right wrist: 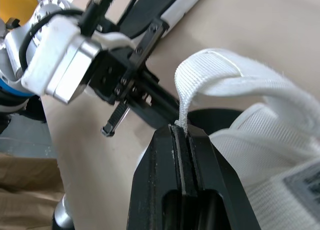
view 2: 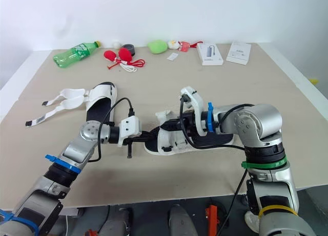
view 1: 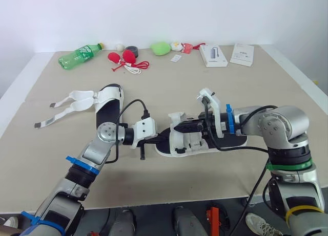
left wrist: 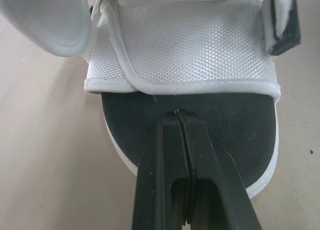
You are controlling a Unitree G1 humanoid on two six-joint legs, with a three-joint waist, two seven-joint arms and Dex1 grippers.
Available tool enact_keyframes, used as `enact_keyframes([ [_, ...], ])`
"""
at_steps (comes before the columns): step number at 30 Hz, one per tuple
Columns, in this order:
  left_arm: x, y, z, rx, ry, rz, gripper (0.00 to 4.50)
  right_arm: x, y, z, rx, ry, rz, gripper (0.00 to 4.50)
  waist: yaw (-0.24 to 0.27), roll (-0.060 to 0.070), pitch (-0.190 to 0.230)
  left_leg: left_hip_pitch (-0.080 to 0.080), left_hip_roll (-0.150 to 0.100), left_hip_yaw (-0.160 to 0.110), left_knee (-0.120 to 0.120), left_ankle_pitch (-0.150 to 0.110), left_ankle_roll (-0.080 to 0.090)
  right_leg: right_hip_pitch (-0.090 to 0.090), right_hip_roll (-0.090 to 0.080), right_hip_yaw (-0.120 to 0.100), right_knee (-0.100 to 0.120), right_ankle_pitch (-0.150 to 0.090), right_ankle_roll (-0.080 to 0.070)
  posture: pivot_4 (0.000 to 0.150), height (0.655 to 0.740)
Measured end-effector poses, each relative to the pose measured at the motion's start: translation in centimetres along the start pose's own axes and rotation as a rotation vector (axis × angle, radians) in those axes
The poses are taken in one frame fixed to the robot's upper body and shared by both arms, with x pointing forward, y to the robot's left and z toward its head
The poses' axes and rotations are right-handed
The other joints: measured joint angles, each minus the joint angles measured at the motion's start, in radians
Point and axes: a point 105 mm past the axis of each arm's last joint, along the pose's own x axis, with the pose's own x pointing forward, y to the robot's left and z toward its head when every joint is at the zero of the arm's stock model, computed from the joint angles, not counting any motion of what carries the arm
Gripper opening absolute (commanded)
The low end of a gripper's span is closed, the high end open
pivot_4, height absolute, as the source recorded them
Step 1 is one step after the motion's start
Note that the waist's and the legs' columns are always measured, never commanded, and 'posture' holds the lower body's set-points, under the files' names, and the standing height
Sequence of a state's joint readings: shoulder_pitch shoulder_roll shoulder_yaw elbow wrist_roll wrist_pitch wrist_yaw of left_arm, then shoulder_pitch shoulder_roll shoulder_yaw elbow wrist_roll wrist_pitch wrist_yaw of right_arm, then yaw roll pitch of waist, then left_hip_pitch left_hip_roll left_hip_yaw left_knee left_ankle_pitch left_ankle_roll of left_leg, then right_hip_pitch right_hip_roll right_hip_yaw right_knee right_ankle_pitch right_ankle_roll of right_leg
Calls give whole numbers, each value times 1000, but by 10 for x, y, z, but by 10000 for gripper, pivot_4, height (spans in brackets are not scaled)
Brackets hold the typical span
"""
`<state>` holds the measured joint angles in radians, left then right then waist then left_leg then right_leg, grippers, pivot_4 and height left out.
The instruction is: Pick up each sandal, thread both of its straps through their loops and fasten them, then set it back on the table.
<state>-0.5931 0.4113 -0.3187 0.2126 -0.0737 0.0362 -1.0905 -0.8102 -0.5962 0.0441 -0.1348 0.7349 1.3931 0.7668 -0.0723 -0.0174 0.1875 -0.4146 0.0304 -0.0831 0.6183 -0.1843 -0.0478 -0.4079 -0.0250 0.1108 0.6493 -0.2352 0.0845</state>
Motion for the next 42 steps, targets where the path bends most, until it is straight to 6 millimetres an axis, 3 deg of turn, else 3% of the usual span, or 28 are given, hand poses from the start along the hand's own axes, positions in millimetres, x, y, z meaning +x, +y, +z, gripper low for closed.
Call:
enact_keyframes([
  [2, 0, 0, 0, 1, -1, -1, 0, 0, -1, 2, -2, -2, -2, 656, 0, 0, 0, 0, 0, 0, 0, 0, 0, 0, 0, 0, 0, 0, 0, 1500, 7400],
  [3, 0, 0, 0, 3, -2, -2, 0, 0, -1, 3, 0, -3, -3, 7066, 0, 0, 0, 0, 0, 0, 0, 0, 0, 0, 0, 0, 0, 0, 0, 1500, 7400],
  [6, 0, 0, 0, 4, -3, -2, 0, 0, -1, 2, 11, 1, 5, 18716, 0, 0, 0, 0, 0, 0, 0, 0, 0, 0, 0, 0, 0, 0, 0, 1500, 7400],
  [15, 0, 0, 0, 4, -2, -1, 0, 1, 13, -9, 42, 38, 81, 18716, 0, 0, 0, 0, 0, 0, 0, 0, 0, 0, 0, 0, 0, 0, 0, 1500, 7400],
  [18, 0, 0, 0, 4, -2, 0, 0, 2, 12, -14, 59, 48, 79, 10118, 0, 0, 0, 0, 0, 0, 0, 0, 0, 0, 0, 0, 0, 0, 0, 1500, 7400],
  [20, 0, 0, 0, 4, -2, 0, 0, 3, 11, -16, 64, 49, 75, 547, 0, 0, 0, 0, 0, 0, 0, 0, 0, 0, 0, 0, 0, 0, 0, 1500, 7400],
  [31, 0, 0, 0, 4, -2, -2, 0, 3, 8, -22, 58, 44, 56, 547, 0, 0, 0, 0, 0, 0, 0, 0, 0, 0, 0, 0, 0, 0, 0, 1500, 7400],
  [35, 0, 0, 0, 5, -2, -2, 0, 3, 11, -36, 42, 84, 50, 547, 0, 0, 0, 0, 0, 0, 0, 0, 0, 0, 0, 0, 0, 0, 0, 1500, 7400],
  [42, 0, 0, 0, 6, -2, -1, 0, 3, 17, -39, 6, 93, 54, 547, 0, 0, 0, 0, 0, 0, 0, 0, 0, 0, 0, 0, 0, -1, 0, 1500, 7400],
])
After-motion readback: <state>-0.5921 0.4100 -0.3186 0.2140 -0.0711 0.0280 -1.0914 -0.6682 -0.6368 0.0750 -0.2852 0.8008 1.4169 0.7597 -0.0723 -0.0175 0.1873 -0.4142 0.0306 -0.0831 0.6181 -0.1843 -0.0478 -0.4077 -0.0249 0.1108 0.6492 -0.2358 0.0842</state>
